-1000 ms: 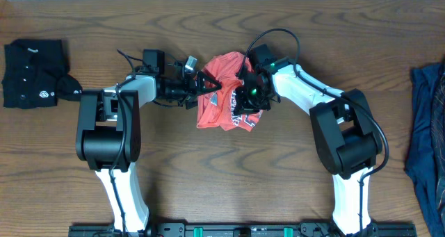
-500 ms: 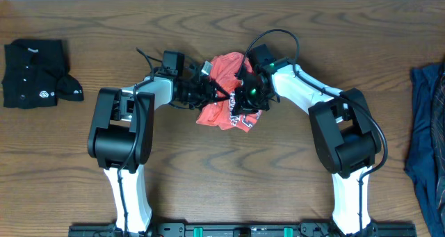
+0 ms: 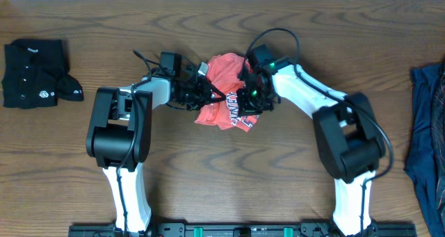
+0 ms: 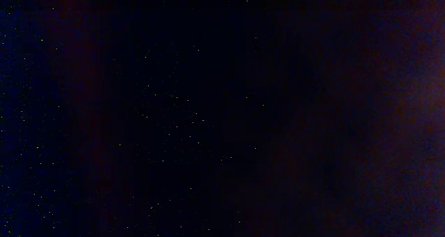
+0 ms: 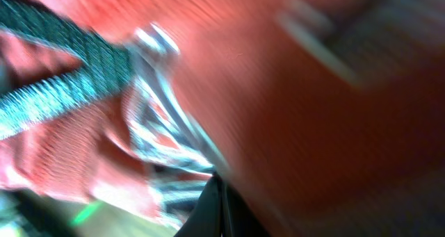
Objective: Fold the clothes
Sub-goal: 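Release the right gripper and pull the bundle leftward with the left gripper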
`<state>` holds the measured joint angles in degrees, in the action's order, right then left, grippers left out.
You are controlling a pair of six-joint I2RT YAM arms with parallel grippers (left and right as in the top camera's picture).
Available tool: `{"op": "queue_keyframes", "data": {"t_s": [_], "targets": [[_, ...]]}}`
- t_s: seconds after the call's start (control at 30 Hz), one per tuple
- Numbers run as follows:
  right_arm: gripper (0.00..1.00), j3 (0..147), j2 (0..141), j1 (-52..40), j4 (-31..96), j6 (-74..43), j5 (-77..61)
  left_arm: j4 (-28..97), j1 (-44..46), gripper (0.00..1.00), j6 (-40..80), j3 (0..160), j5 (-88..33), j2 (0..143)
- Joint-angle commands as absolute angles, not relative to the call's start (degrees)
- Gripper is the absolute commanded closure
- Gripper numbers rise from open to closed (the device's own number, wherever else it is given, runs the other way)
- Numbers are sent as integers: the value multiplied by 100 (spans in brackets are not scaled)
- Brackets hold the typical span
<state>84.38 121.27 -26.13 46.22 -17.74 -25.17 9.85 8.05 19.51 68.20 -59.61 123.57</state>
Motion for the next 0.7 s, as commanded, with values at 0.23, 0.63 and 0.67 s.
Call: {"op": "queue_keyframes", "data": {"t_s": [0.23, 0.63, 0.67], "targets": [[98, 8471, 9736, -2200, 5205, -1557, -1551, 993, 414, 94, 2180, 6726, -5581, 12422], [99, 8468, 9201, -2064, 6034, -1557, -1389, 1020, 392, 94, 2239, 6733, -4329, 10337], [99, 8468, 9201, -2062, 6051, -1557, -1374, 1020, 384, 94, 2239, 6733, -4167, 10136]]}}
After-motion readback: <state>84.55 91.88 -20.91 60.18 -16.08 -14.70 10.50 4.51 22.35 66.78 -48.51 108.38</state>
